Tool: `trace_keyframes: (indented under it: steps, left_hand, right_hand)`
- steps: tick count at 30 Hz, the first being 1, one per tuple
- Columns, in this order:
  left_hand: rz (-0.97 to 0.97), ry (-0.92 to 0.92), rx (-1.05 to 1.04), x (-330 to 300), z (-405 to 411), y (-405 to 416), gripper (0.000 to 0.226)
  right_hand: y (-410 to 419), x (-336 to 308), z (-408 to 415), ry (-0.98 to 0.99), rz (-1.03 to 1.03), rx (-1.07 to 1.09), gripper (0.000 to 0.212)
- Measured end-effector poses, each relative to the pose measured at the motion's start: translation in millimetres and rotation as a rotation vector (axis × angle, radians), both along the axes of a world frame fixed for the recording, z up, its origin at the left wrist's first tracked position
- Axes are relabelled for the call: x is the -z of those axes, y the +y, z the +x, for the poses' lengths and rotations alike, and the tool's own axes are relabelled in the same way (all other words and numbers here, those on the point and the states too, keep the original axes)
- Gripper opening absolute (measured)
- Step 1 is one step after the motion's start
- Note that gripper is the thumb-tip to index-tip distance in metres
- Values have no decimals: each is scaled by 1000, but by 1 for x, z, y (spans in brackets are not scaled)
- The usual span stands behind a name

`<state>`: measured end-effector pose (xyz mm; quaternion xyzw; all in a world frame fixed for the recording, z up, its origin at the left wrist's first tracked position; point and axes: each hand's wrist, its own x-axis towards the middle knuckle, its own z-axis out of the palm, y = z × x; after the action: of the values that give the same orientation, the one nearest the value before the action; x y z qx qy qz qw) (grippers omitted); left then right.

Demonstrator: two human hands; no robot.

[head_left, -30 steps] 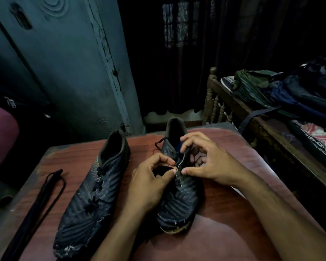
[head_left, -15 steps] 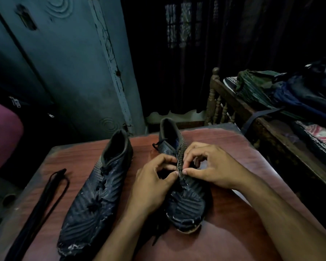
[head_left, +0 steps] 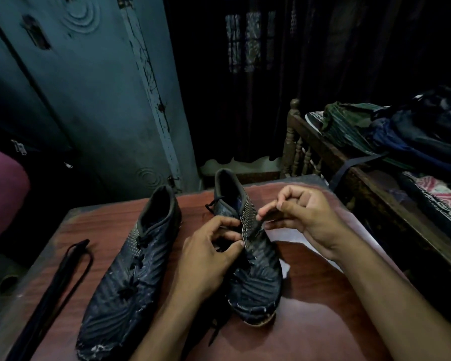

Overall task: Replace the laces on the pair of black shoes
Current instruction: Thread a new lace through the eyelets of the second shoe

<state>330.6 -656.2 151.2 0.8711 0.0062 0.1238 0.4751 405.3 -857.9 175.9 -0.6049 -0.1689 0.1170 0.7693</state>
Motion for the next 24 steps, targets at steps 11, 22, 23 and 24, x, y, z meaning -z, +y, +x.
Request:
trace_keyframes:
  steps: [11, 22, 23, 24]
  left_hand:
    - [-107, -189, -114, 1, -1, 2, 17]
    - [-191, -171, -170, 16, 8, 6, 44]
    - [-201, -170, -170, 16, 8, 6, 44]
    - [-210, -171, -171, 15, 8, 5, 43]
  right_hand:
    - [3, 15, 10, -366, -545, 223, 11]
    - [-1, 13, 5, -577, -946, -67, 23]
    - [-2, 15, 7, -584, -951, -38, 26]
    - [-3, 16, 9, -575, -921, 0, 30]
